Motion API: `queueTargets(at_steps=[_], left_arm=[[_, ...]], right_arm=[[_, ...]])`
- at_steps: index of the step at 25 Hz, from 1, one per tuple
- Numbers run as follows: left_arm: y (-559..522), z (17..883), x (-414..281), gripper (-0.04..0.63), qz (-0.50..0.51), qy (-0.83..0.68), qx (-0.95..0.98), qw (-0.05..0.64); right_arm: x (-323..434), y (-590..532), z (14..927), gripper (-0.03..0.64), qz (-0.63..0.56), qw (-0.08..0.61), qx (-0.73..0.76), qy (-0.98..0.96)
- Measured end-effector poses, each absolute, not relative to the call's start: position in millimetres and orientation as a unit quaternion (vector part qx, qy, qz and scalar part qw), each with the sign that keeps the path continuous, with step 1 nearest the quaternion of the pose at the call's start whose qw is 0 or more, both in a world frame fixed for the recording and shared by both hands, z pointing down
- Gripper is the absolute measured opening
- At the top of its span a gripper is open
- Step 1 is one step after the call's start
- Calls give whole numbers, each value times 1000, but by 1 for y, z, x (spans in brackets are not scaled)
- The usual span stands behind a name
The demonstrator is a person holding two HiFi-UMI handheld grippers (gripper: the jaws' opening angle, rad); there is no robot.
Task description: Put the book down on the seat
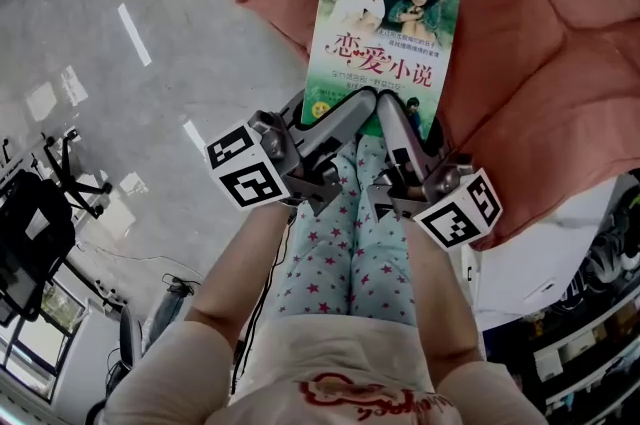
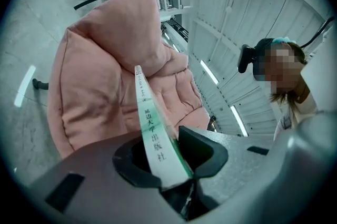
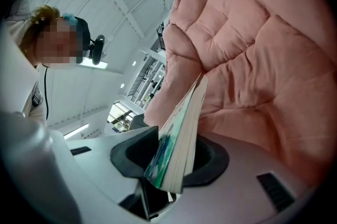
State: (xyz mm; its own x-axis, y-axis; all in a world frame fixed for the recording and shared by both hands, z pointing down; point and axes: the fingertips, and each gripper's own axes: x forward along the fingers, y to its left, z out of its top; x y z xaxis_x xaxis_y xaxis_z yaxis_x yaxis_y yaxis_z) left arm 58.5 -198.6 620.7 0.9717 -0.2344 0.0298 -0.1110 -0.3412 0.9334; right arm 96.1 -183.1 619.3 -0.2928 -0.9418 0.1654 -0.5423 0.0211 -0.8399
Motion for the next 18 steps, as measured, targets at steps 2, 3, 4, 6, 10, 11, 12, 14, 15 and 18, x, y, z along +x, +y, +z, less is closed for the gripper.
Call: queueTargets(at_steps=[2,3,4,6,10,11,12,14,15,18], left_arm=[[-200,634,59,98,-49,-111,809,575],[-200,640,59,98,-46,-113,805,580],[-199,644,60,100,-43,-115,802,584],[-196,656,61,100,-35,-117,798,590],[-193,677,62,100,-19,-118,795,595],[-193,680,63,100,-17,-119,793,597],[-192,681,63,100,-15,-121,792,599],[-191,683,63,100,-14,-126,788,602],[-191,685,63,100,-14,-129,787,603],[-190,691,63,100,-15,-136,782,607]], right_arm=[[97,-185,632,130,-443,226,-549,671],[97,-185,637,130,-448,226,-550,668],[98,-184,642,130,-454,225,-551,664],[99,-180,654,130,-468,225,-554,651],[100,-176,678,130,-493,232,-558,626],[100,-175,681,130,-496,232,-559,623],[100,-175,682,130,-499,232,-559,620],[100,-174,685,130,-506,229,-559,616],[101,-174,686,130,-510,227,-559,613],[102,-173,693,129,-526,220,-562,599]])
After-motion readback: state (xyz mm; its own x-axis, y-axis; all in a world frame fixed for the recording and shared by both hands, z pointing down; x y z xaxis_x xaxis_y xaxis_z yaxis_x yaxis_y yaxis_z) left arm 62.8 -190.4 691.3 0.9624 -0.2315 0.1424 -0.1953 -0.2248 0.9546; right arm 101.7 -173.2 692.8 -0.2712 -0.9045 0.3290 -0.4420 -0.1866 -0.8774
